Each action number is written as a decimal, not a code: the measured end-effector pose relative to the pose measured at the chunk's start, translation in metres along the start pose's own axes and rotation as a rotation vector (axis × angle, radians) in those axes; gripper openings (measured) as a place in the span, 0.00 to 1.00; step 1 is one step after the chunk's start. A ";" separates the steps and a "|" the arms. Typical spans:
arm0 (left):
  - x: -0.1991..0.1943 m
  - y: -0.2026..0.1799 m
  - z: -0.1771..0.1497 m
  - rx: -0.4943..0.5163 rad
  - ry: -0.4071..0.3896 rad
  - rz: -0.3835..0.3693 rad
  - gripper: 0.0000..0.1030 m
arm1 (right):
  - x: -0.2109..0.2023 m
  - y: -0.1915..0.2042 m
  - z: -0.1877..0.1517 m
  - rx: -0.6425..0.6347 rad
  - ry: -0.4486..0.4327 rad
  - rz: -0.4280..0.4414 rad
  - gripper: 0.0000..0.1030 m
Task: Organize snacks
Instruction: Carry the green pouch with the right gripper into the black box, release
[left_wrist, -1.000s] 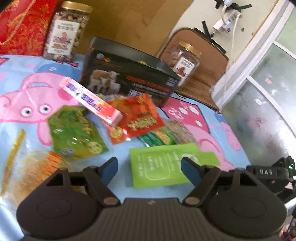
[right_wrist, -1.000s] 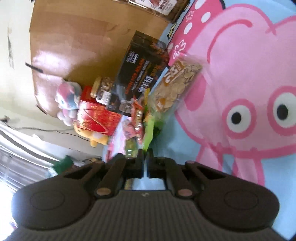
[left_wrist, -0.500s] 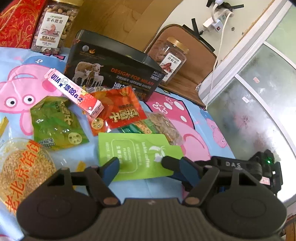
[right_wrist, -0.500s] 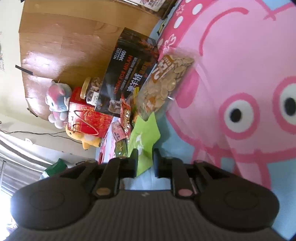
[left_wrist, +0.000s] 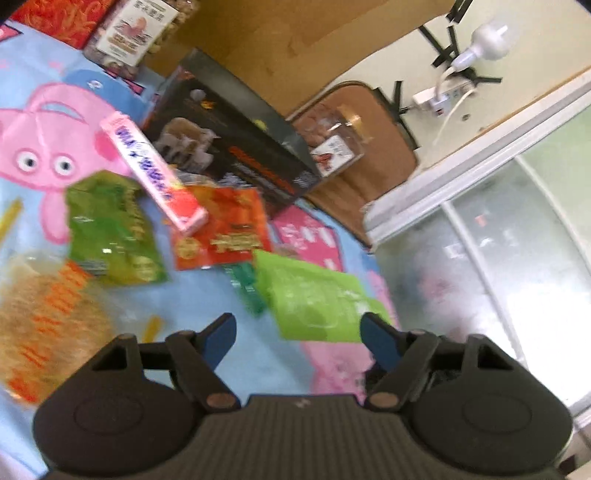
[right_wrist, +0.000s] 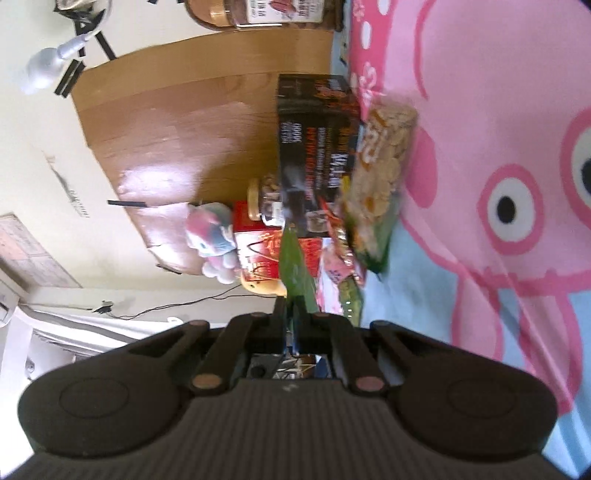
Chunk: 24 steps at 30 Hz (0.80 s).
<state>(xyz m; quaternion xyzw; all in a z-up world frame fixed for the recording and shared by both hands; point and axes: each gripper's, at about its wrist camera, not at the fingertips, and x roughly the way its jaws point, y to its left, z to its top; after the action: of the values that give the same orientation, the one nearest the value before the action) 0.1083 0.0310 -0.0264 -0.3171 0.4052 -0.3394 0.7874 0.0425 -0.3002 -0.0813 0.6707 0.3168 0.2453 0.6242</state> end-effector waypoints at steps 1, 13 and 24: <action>0.002 -0.003 0.001 0.008 0.005 -0.012 0.51 | 0.000 0.003 0.000 -0.010 0.003 -0.003 0.05; 0.013 -0.031 0.087 0.202 -0.118 0.110 0.39 | 0.065 0.082 0.023 -0.384 -0.029 -0.160 0.06; 0.035 0.006 0.152 0.145 -0.187 0.241 0.44 | 0.165 0.101 0.065 -0.632 -0.088 -0.444 0.27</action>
<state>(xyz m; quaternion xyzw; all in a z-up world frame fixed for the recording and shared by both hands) 0.2554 0.0412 0.0259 -0.2386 0.3398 -0.2398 0.8775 0.2135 -0.2255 0.0011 0.3702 0.3361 0.1610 0.8509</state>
